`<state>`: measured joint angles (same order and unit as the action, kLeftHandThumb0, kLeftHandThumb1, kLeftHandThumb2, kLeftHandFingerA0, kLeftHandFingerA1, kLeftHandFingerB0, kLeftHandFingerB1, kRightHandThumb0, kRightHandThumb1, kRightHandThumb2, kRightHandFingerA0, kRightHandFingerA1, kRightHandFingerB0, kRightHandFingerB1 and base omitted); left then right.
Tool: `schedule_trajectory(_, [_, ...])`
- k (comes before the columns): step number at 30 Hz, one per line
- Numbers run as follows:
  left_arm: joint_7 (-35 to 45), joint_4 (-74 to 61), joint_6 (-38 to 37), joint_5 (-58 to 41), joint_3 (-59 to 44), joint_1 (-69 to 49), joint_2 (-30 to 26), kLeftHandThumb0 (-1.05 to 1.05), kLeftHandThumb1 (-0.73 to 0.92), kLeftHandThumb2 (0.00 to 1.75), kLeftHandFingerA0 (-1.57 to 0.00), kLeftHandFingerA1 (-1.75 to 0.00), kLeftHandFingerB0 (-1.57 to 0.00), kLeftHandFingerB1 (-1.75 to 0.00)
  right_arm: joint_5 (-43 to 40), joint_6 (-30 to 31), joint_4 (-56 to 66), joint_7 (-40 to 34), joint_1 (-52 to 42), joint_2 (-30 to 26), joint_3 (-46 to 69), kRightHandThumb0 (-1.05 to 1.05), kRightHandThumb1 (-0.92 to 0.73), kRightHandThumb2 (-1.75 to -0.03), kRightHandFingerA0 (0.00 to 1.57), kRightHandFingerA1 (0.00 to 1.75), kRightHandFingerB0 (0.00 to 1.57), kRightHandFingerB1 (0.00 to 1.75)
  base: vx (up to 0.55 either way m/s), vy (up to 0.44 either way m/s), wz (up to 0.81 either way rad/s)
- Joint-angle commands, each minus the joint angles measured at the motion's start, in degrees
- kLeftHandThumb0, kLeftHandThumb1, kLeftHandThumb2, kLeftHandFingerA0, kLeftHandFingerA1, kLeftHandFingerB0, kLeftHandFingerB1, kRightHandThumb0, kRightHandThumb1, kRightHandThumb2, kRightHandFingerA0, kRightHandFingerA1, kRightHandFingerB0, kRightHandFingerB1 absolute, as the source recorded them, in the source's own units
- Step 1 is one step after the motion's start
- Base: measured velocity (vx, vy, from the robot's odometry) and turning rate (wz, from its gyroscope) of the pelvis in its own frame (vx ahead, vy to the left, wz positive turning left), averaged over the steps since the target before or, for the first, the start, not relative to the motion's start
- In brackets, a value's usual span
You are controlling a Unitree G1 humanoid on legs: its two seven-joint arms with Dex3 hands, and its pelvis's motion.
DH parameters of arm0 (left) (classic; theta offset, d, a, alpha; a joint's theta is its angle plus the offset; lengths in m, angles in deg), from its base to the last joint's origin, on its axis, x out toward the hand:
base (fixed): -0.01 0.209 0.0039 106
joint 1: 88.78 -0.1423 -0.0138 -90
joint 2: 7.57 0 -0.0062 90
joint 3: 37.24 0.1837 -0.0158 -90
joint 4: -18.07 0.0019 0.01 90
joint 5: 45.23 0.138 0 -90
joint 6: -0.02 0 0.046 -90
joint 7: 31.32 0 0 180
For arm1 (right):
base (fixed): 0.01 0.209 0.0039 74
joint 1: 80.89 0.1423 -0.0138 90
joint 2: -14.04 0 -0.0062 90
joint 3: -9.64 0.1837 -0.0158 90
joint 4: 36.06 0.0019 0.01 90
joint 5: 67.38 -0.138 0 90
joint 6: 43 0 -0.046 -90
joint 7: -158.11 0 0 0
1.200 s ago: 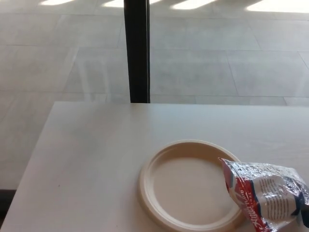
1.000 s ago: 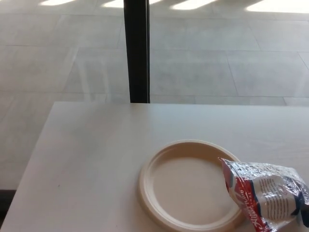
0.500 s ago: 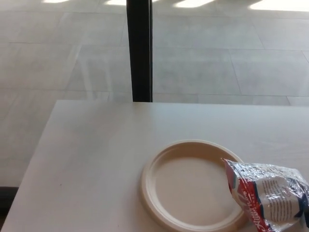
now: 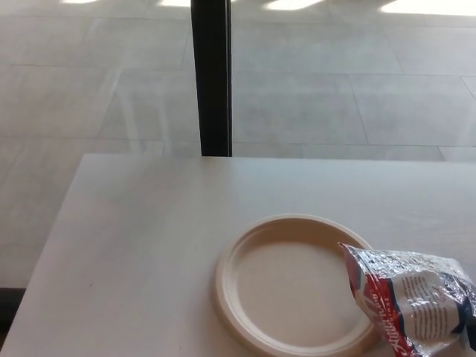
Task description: The robot uses its right hand to pick up a bag of sunflower seeds kept in the middle of the desk and tilts it over a plate kept next to it to pour out a few seeds and then puts the bag of seeds back on the desk
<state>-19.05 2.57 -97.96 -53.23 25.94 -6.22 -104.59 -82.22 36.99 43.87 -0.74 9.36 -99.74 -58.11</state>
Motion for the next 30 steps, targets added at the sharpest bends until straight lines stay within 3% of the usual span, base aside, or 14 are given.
schedule_trajectory(1, [0.6, 0.3, -2.2, -0.3, 0.3, -0.7, -1.3, -0.71, 0.67, 0.60, -0.37, -0.54, -0.31, -0.35, 10.2, 1.3, 4.1, 6.2, 0.3, -5.1, -10.4, -0.88, -0.50, -0.88, 0.00, 0.03, 0.00, 0.00, 0.00, 0.000, 0.00])
schedule_trajectory(10, [0.5, 0.3, -2.2, -0.7, 0.5, -0.6, -1.3, -0.72, 0.66, 0.60, -0.39, -0.57, -0.34, -0.36, 13.2, 3.1, 1.3, 6.8, 4.4, -6.5, -17.5, -0.85, -0.48, -0.87, 0.00, 0.04, 0.00, 0.00, 0.00, 0.000, 0.00])
schedule_trajectory(11, [0.3, 0.3, -2.0, -0.7, 0.5, -0.3, -1.4, -0.75, 0.52, 0.93, -0.39, -0.64, -0.27, -0.48, 14.3, 3.1, 0.9, 6.6, 5.3, -6.5, -18.3, -0.84, -0.47, -0.86, 0.00, 0.04, 0.00, 0.00, 0.00, 0.000, 0.00])
schedule_trajectory(12, [0.1, 0.4, -2.0, -0.3, 0.8, -0.3, -1.5, -0.73, 0.67, 0.60, -0.39, -0.55, -0.32, -0.34, 14.6, 3.3, 0.6, 6.7, 5.7, -6.4, -18.8, -0.83, -0.46, -0.87, 0.00, 0.06, 0.00, 0.00, 0.00, 0.000, 0.00])
schedule_trajectory(18, [0.4, 0.0, -2.1, -0.4, 0.8, -0.1, -1.4, -0.73, 0.68, 0.61, -0.37, -0.60, -0.33, -0.38, 18.6, 1.1, -0.8, 5.8, 7.8, -5.7, -22.1, -0.84, -0.46, -0.88, 0.00, 0.05, 0.00, 0.00, 0.00, 0.000, 0.00])
schedule_trajectory(30, [0.3, 0.6, -1.0, -0.5, 1.3, 0.7, -1.6, -0.73, 0.68, 0.61, -0.37, -0.59, -0.37, -0.38, 25.6, 2.4, 0.1, 4.9, 10.3, -3.5, -28.8, -0.84, -0.48, -0.86, 0.00, 0.00, 0.00, 0.00, 0.00, 0.000, 0.00])
